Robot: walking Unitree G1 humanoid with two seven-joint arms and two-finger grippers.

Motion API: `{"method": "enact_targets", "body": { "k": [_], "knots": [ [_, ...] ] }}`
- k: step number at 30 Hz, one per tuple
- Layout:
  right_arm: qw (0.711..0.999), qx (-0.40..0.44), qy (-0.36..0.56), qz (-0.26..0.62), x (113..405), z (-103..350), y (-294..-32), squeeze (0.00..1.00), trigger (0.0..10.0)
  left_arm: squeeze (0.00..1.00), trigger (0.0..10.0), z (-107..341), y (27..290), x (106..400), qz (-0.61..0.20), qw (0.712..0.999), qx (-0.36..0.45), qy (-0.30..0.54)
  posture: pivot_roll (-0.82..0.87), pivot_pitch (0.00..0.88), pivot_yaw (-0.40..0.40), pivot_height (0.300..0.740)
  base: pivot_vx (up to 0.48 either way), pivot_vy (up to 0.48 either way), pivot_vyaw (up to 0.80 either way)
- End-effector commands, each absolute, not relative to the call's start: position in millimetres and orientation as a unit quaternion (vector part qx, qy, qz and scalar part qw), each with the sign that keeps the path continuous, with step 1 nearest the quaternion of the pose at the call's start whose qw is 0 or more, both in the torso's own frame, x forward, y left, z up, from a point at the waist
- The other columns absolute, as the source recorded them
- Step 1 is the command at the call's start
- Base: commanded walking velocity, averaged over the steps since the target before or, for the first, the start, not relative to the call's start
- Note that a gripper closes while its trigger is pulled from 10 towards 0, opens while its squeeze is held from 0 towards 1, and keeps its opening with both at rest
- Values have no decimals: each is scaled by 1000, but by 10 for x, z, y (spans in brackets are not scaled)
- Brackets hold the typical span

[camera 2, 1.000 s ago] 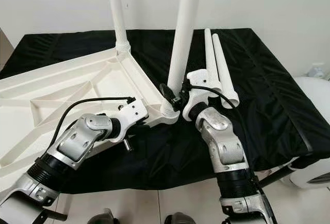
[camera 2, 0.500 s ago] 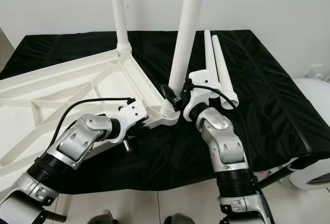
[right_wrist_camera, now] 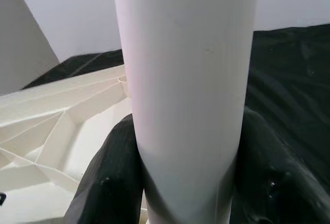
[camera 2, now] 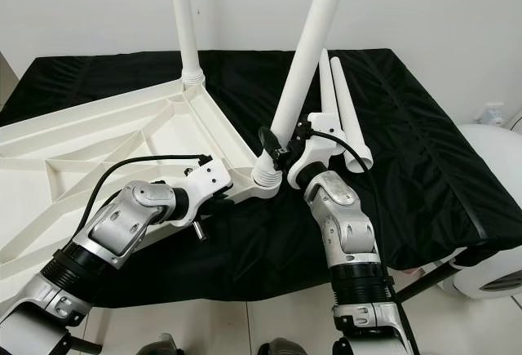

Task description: Building children table

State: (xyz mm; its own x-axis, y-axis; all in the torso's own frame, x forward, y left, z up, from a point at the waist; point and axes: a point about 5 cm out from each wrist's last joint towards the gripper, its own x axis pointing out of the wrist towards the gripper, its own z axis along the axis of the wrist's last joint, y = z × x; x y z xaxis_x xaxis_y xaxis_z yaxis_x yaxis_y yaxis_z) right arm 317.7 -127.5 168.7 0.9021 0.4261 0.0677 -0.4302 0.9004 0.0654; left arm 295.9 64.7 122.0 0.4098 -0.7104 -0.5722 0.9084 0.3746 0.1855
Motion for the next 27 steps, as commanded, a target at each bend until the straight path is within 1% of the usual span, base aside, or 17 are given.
{"method": "enact_targets", "body": {
  "k": [1, 7, 12, 21, 27],
  "knots": [
    [974, 10, 11, 228, 3164, 1530, -1252, 0, 10000, 0, 10000, 1211, 599, 2934, -522, 790, 248, 208, 13, 7, -20, 740, 0, 0, 0],
    [969, 14, 14, 247, 3128, 1468, -1169, 0, 10000, 0, 10000, 1218, 605, 2933, -520, 791, 248, 207, 16, 12, -23, 740, 0, 0, 0],
    [968, 14, 14, 251, 3117, 1453, -1156, 0, 10000, 0, 10000, 1222, 609, 2936, -519, 792, 247, 207, 16, 13, -24, 740, 0, 0, 0],
    [955, 15, 16, 297, 2975, 1372, -1007, 0, 10000, 0, 10000, 1241, 622, 2950, -517, 794, 247, 205, 11, 13, -22, 740, 0, 0, 0],
    [954, 15, 18, 300, 2950, 1340, -988, 0, 10000, 0, 10000, 1250, 622, 2951, -517, 794, 246, 205, 10, 17, -22, 740, 0, 0, 0]
  ]
}}
